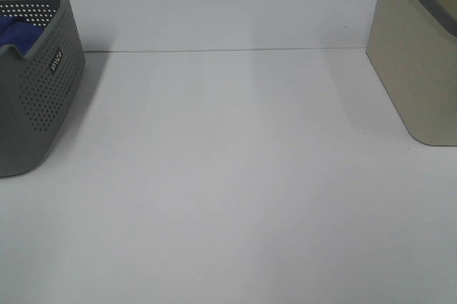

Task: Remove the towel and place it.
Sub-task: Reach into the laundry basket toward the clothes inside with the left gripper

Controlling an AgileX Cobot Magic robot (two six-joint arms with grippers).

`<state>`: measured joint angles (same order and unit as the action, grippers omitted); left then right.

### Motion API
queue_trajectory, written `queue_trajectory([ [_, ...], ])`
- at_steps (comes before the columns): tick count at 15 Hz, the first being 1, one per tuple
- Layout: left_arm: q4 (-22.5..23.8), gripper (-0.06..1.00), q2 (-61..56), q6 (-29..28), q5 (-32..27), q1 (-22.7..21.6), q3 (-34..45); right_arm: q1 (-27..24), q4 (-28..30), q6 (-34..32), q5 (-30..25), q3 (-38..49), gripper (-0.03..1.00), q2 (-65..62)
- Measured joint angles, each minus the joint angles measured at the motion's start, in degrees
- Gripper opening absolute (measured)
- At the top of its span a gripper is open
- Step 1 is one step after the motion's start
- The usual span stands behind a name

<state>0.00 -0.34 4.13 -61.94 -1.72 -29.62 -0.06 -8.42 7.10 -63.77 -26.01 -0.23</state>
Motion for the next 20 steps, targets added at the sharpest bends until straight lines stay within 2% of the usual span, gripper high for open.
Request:
queue_trajectory([
  [12, 0.0, 0.99, 0.0, 1.0, -0.1, 0.0, -0.3, 0.0, 0.0, 0.0, 0.0, 0.0, 0.73, 0.0],
  [15, 0.0, 0.99, 3.6, 9.3, -0.3, 0.0, -5.1, 0.0, 0.0, 0.0, 0.0, 0.0, 0.73, 0.0],
  [17, 0.0, 0.99, 11.6, 16.9, -1.7, 0.0, -10.5, 0.0, 0.0, 0.0, 0.0, 0.0, 0.73, 0.0],
  [20, 0.0, 0.99, 26.1, 24.4, -0.5, 0.0, -18.5, 0.0, 0.0, 0.0, 0.0, 0.0, 0.73, 0.0],
])
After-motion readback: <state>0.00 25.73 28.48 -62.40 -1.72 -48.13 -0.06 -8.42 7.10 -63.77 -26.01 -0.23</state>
